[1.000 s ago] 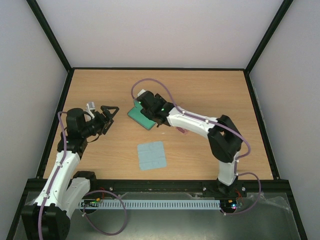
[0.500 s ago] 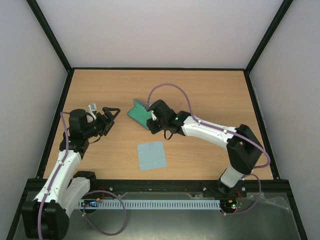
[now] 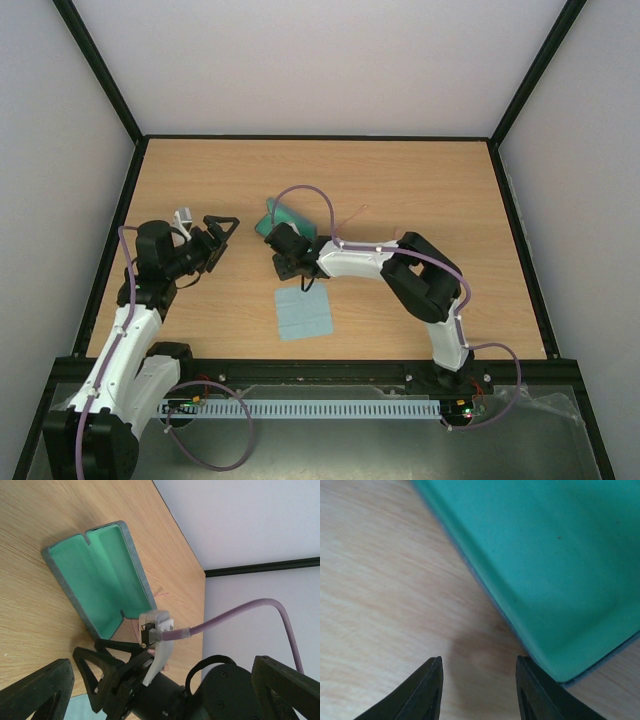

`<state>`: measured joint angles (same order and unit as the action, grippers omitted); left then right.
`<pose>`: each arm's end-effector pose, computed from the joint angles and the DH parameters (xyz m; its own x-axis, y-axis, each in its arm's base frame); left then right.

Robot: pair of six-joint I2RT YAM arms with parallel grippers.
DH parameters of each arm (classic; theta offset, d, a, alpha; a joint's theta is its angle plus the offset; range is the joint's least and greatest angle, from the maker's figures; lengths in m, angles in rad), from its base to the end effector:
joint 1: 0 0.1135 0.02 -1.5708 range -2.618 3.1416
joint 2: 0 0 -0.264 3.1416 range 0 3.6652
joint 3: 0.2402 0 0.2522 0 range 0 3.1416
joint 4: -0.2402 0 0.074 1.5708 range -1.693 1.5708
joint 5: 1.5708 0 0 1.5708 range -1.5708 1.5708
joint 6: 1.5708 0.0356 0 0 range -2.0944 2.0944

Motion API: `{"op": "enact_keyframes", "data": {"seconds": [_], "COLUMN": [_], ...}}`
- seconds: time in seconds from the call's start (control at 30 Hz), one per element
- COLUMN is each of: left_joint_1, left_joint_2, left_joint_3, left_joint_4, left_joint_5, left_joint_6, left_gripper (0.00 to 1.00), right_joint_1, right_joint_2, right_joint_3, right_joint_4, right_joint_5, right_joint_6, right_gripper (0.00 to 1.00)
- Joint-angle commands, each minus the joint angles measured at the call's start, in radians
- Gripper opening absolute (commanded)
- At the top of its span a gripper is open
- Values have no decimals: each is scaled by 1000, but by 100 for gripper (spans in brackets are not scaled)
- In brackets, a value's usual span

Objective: Organize the sunglasses
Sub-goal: Adjust the sunglasses case at the center of the board.

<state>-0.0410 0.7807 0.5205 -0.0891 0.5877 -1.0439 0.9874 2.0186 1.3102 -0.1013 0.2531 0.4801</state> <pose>0.1810 -0.0272 0.2588 -0.6514 -0.6932 -0.3085 -0.0167 0.4195 -0.9076 0.2466 0.3575 0.1591 -0.6830 -0.2231 -0.6955 -0.4480 0.8800 0.1577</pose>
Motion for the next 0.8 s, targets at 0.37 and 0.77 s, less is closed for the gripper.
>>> {"op": "enact_keyframes", "data": {"seconds": [0.37,0.77], "left_joint_1": [-3,-3], "left_joint_2": [-16,5], "left_joint_3": [-20,20], "left_joint_4": [8,-69], "left_joint_5": [-2,2], "left_joint_6": [7,102], "left_gripper": [99,99], "right_joint_1": [-44,-22], "right_joint_2": [45,-240], "right_joint_3": [28,-139], "right_joint_4": [-109,-36], "right_joint_5": [182,89], "right_joint_6": [38,-37], "right_gripper": [42,58]}}
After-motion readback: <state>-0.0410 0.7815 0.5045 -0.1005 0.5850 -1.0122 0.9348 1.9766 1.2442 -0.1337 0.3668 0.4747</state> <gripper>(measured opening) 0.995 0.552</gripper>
